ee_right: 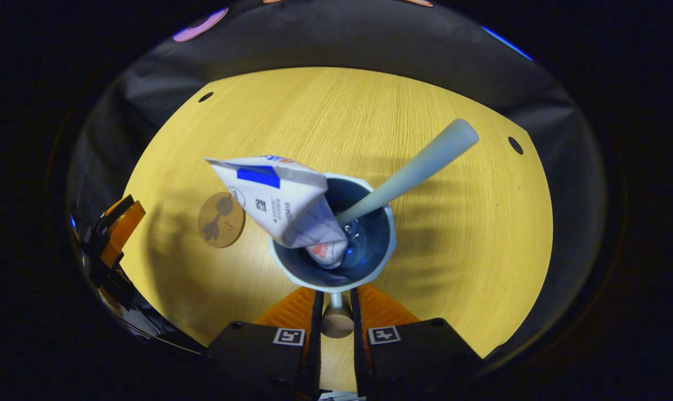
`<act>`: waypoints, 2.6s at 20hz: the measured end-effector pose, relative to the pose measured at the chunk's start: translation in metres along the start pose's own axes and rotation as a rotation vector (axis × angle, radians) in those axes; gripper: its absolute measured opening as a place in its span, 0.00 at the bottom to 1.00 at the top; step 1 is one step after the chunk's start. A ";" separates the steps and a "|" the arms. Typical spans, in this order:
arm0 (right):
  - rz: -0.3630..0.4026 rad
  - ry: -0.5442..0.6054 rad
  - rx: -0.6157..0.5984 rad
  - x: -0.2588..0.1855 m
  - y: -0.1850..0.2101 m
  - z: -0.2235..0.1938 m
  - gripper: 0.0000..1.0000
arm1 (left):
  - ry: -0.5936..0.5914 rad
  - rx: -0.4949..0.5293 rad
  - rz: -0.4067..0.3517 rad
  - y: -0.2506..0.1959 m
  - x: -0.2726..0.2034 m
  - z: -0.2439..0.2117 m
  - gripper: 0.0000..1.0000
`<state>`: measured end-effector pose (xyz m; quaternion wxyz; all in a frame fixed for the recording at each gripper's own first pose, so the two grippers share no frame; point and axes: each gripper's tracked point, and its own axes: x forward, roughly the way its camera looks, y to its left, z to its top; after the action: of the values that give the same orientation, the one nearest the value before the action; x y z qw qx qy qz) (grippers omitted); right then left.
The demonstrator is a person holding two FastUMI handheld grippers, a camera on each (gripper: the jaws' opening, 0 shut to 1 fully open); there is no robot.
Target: Put the toothbrush and toothpaste on the desktop into the cup, then pick up the cup and place it on the coaster on the desktop.
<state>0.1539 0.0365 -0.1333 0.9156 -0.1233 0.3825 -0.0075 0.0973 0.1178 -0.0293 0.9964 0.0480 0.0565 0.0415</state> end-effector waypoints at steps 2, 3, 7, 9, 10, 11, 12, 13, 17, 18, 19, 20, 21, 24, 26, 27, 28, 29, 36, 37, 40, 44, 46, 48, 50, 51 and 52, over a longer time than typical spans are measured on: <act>-0.007 -0.005 0.005 -0.001 0.001 0.001 0.27 | 0.006 -0.001 -0.009 -0.002 0.002 -0.003 0.94; -0.009 -0.012 -0.003 -0.002 0.002 0.001 0.24 | 0.010 -0.003 -0.012 -0.002 0.003 -0.003 0.94; 0.005 -0.015 -0.030 -0.002 0.005 0.001 0.22 | 0.011 -0.009 -0.019 -0.001 0.004 -0.005 0.94; 0.019 -0.022 -0.055 -0.002 0.004 0.004 0.19 | 0.011 -0.016 -0.020 0.000 0.003 -0.005 0.94; 0.037 -0.025 -0.062 -0.003 0.007 0.004 0.22 | 0.012 -0.022 -0.020 0.000 0.003 -0.007 0.94; 0.057 -0.028 -0.069 -0.004 0.009 0.006 0.19 | 0.016 -0.032 -0.021 0.001 0.003 -0.009 0.94; 0.072 -0.034 -0.081 -0.002 0.009 0.007 0.21 | 0.016 -0.042 -0.020 0.002 0.004 -0.010 0.94; 0.082 -0.040 -0.100 -0.001 0.010 0.008 0.22 | 0.017 -0.051 -0.018 0.003 0.005 -0.011 0.95; 0.128 -0.050 -0.177 -0.005 0.014 0.009 0.22 | 0.017 -0.095 -0.014 0.013 0.003 -0.017 0.95; 0.138 -0.046 -0.191 -0.005 0.014 0.007 0.22 | 0.021 -0.109 -0.011 0.017 0.002 -0.020 0.95; 0.146 -0.044 -0.204 -0.004 0.013 0.007 0.22 | 0.025 -0.120 -0.005 0.022 0.000 -0.022 0.95; 0.152 -0.040 -0.220 -0.005 0.012 0.008 0.18 | 0.027 -0.129 0.005 0.026 -0.001 -0.025 0.95; 0.155 -0.033 -0.236 -0.006 0.010 0.009 0.21 | 0.026 -0.138 0.012 0.030 -0.002 -0.026 0.95; 0.147 -0.021 -0.290 -0.007 0.005 0.010 0.21 | 0.015 -0.168 0.020 0.041 -0.004 -0.028 0.95; 0.139 -0.010 -0.315 -0.007 0.002 0.009 0.21 | 0.016 -0.176 0.029 0.046 -0.004 -0.029 0.94; 0.135 -0.003 -0.320 -0.008 0.000 0.009 0.21 | 0.017 -0.178 0.033 0.049 -0.004 -0.030 0.94; 0.133 -0.012 -0.326 -0.006 -0.001 0.012 0.21 | 0.016 -0.181 0.035 0.051 -0.004 -0.031 0.95; 0.132 -0.006 -0.326 -0.005 -0.003 0.012 0.21 | 0.019 -0.186 0.037 0.053 -0.004 -0.032 0.95; 0.157 -0.044 -0.349 -0.012 0.000 0.015 0.39 | 0.024 -0.184 0.039 0.050 -0.007 -0.033 0.94; 0.165 -0.058 -0.336 -0.016 -0.001 0.014 0.70 | 0.024 -0.180 0.037 0.048 -0.008 -0.032 0.94; 0.203 -0.084 -0.267 -0.025 -0.004 0.007 0.94 | 0.024 -0.167 0.031 0.038 -0.014 -0.030 0.94; 0.195 -0.104 -0.165 -0.034 -0.040 -0.018 0.99 | 0.018 -0.150 0.014 0.011 -0.024 -0.023 0.94; 0.184 -0.112 -0.102 -0.043 -0.066 -0.033 0.94 | 0.022 -0.152 0.002 -0.008 -0.032 -0.021 0.94; 0.170 -0.130 -0.044 -0.050 -0.092 -0.046 0.99 | 0.029 -0.152 -0.015 -0.032 -0.040 -0.022 0.94; 0.152 -0.155 0.006 -0.062 -0.123 -0.061 0.94 | 0.043 -0.144 -0.026 -0.054 -0.048 -0.027 0.94; 0.140 -0.173 0.032 -0.069 -0.140 -0.067 0.94 | 0.049 -0.138 -0.031 -0.065 -0.052 -0.029 0.94; 0.129 -0.186 0.062 -0.074 -0.155 -0.075 0.94 | 0.052 -0.134 -0.036 -0.077 -0.056 -0.030 0.94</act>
<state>0.0615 -0.1221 -0.0961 0.9491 -0.0702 0.3026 0.0512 0.0442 0.0397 -0.0610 0.9962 -0.0207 0.0801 0.0284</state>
